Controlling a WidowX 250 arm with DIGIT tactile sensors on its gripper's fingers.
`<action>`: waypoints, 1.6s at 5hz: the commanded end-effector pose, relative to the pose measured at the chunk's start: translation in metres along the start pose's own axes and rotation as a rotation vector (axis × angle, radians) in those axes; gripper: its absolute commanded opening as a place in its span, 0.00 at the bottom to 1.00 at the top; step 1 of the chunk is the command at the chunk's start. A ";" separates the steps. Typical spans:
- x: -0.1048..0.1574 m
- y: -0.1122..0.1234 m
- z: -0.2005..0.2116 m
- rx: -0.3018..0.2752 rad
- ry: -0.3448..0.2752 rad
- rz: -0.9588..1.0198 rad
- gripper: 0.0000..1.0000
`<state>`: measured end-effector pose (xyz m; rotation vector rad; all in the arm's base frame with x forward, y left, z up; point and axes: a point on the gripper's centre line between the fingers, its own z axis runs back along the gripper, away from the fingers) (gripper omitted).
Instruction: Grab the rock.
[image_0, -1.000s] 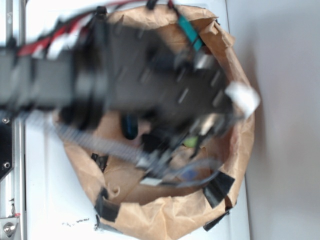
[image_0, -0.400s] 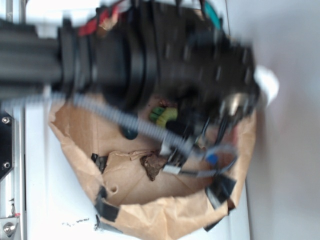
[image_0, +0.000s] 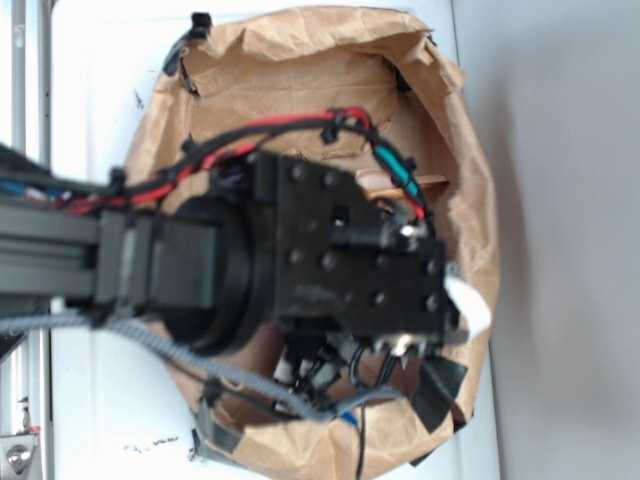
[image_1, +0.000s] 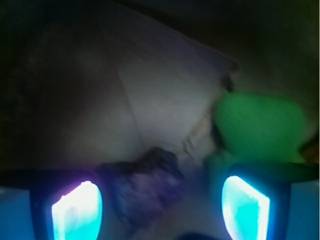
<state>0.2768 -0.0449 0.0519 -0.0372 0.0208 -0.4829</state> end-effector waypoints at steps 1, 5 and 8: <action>-0.012 -0.043 -0.050 0.043 0.067 -0.008 1.00; -0.035 -0.019 0.052 -0.040 -0.115 0.151 0.00; -0.033 0.056 0.183 -0.127 -0.257 0.270 0.00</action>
